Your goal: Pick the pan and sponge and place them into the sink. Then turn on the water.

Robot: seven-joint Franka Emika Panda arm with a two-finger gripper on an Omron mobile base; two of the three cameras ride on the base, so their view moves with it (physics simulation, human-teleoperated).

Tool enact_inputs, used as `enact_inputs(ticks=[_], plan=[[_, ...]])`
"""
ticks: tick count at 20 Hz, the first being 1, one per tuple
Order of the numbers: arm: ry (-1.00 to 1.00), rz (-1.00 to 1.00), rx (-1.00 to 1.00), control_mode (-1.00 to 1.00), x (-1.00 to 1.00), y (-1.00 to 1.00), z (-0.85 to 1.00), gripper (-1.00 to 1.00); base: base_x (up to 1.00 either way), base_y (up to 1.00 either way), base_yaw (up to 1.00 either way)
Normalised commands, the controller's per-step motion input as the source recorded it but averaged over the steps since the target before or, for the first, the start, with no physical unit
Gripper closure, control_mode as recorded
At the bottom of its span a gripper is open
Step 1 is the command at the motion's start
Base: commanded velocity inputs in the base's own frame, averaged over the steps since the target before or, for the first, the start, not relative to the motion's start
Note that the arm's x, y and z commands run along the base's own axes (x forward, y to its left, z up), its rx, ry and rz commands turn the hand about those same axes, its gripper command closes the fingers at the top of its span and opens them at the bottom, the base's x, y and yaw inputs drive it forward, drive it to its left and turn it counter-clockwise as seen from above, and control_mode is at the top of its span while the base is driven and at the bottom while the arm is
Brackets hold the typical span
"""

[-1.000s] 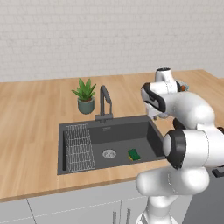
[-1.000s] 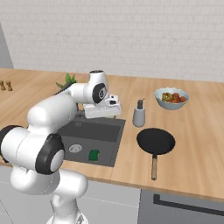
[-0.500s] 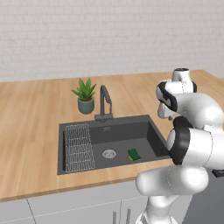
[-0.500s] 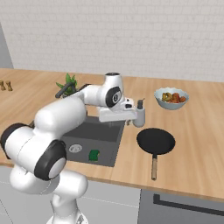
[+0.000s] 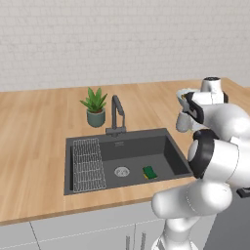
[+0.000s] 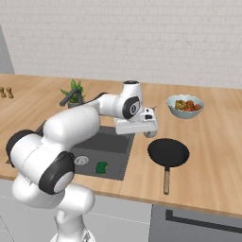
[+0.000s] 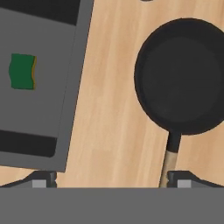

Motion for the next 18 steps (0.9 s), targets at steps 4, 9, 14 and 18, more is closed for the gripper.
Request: enact_inputs(ticks=[4, 9, 14, 18], plan=[[0.00, 0.00, 0.00, -1.00, -0.10, -0.35, -0.06, -1.00, 0.00, 0.00, 0.00], [0.00, 0.00, 0.00, -1.00, -0.25, -0.35, 0.00, -1.00, 0.00, 0.00, 0.00], [0.00, 0.00, 0.00, -1.00, -0.18, -0.27, -0.01, -1.00, 0.00, 0.00, 0.00], [0.00, 0.00, 0.00, -1.00, -0.13, -0.29, -0.02, -1.00, 0.00, 0.00, 0.00]])
